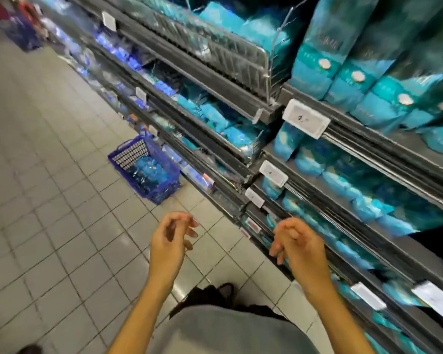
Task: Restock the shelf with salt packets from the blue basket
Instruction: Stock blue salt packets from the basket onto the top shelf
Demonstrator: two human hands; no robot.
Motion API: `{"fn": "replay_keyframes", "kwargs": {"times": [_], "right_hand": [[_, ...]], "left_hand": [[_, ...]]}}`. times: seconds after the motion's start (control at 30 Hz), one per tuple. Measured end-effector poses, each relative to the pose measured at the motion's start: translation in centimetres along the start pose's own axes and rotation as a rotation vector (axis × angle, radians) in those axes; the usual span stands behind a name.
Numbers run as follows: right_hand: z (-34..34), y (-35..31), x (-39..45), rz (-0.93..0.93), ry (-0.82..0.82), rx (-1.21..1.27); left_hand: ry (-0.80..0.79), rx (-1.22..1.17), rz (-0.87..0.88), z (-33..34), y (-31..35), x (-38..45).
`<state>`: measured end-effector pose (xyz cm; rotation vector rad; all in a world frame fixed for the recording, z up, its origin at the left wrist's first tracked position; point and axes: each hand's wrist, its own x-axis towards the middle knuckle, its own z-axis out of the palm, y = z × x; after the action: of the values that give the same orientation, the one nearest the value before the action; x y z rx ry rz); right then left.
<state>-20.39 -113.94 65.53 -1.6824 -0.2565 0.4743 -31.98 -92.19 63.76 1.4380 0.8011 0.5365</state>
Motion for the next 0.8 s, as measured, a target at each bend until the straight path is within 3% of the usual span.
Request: {"fn": "replay_keyframes", "kwargs": {"times": [0.13,0.27,0.4,0.6,0.8], "right_hand": [[1.3,4.3,-2.6,0.144,-0.118,-0.020],[1.5,7.4,-4.4,0.241,-0.256,-0.094],[2.2,9.2,-5.8,0.296,-0.372,-0.157],[7.5,9.2,-4.5,0.267,-0.520,-0.193],[17.1,7.0,0.0,0.194,-0.651,-0.207]], "left_hand": [[0.152,0.063,-0.143,-4.1,-4.1,-5.0],[0.294,0.090,-0.178,-4.8,-6.3,-8.0],[0.324,0.094,-0.188,-5.5,-7.4,-9.8],[0.450,0.041,-0.233,-8.8,-9.2,-11.9],[0.566,0.015,-0.334,-14.2,-10.8,-12.8]]}}
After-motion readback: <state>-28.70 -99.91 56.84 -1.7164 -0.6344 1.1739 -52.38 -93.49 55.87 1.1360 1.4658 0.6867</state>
